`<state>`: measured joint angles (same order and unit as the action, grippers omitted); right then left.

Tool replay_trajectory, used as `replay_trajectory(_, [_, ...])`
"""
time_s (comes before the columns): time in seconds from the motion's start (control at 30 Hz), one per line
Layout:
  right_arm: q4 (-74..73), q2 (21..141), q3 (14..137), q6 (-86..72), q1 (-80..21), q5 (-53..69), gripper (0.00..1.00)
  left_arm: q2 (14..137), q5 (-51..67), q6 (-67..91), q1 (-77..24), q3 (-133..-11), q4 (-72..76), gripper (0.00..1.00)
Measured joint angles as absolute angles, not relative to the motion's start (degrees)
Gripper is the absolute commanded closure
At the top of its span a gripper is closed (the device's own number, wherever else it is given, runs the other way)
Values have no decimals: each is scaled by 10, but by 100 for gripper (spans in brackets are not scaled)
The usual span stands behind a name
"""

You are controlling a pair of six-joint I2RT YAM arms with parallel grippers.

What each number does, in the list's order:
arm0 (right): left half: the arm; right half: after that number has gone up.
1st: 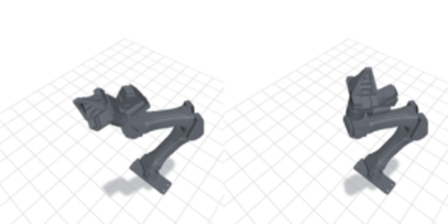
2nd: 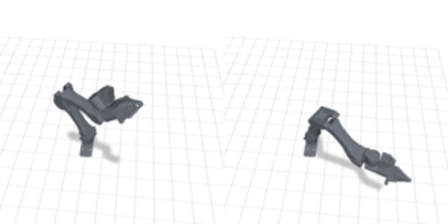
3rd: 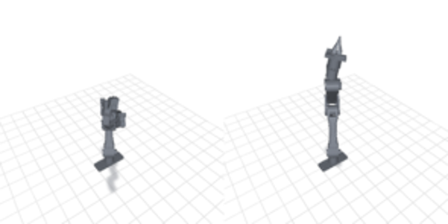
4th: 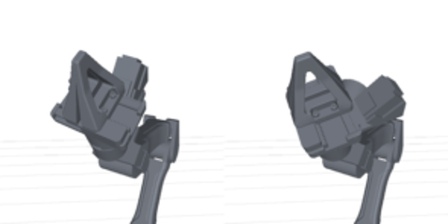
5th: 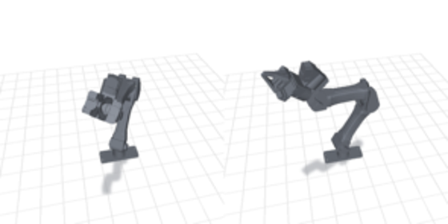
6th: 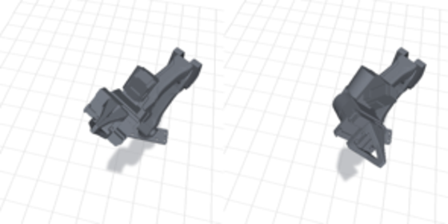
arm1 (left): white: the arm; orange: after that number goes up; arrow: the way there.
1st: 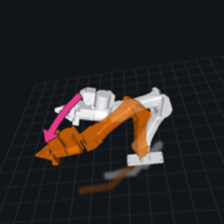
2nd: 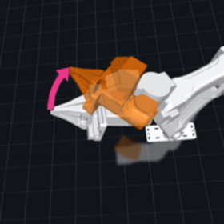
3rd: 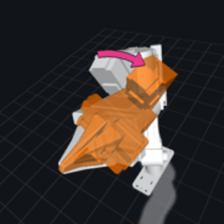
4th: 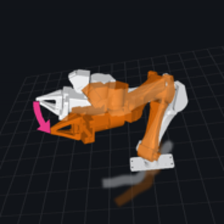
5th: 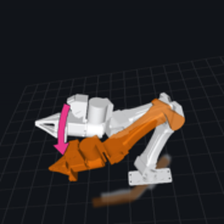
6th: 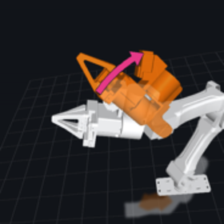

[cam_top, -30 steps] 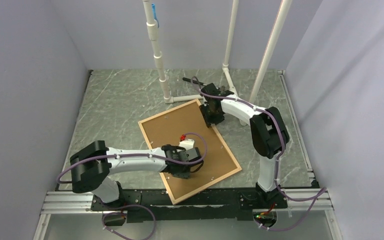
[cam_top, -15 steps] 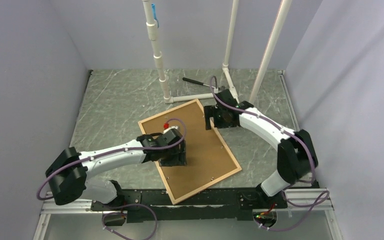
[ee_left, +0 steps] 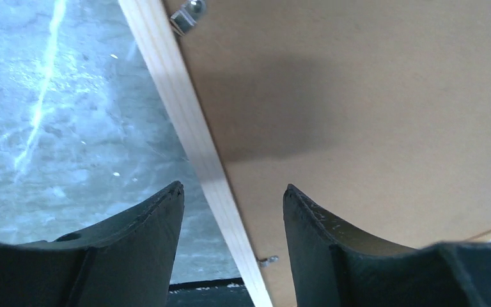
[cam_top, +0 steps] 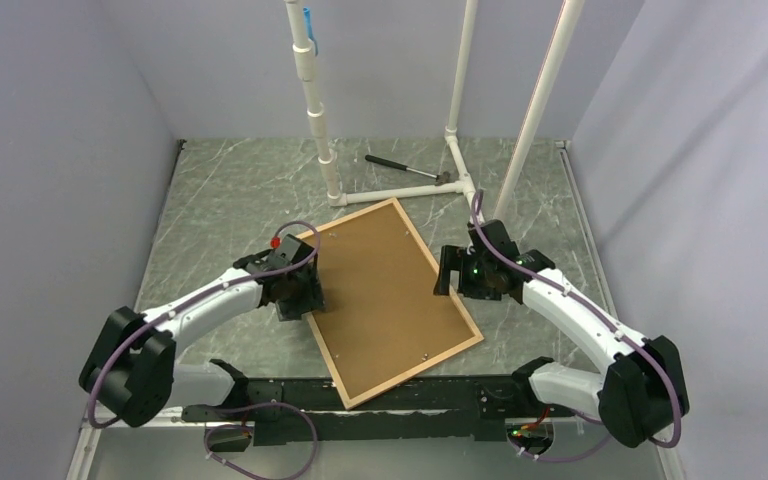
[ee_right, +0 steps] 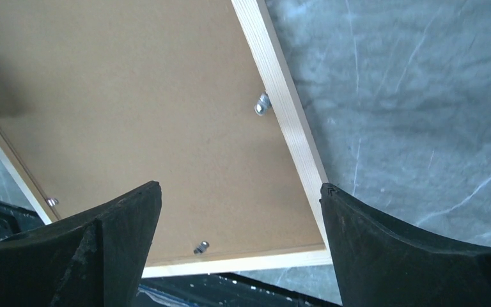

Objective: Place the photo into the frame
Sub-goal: Adjust the photo frame at the center of the board.

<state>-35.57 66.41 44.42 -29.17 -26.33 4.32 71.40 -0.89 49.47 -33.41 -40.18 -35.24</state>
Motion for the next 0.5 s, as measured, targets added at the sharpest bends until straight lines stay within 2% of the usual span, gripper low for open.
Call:
replay_trajectory(0.1, [-361,646,413,-307,-259,59,4,747,-9,484,-318,-402,-352,43])
replay_trajectory(0.2, [-369,632,380,-321,-257,77,4,784,-9,478,-315,-402,-350,55])
replay_trajectory(0.27, [-374,619,359,-333,-257,89,4,789,-5,476,-314,-406,-344,68])
replay_trajectory(0.33, [-379,608,344,-343,-257,101,4,790,-3,476,-314,-407,-340,88])
replay_trajectory(0.4, [-380,598,332,-352,-257,114,4,785,-1,482,-310,-406,-344,100])
replay_trajectory(0.5, [-380,583,313,-367,-257,140,4,775,1,511,-309,-396,-326,100])
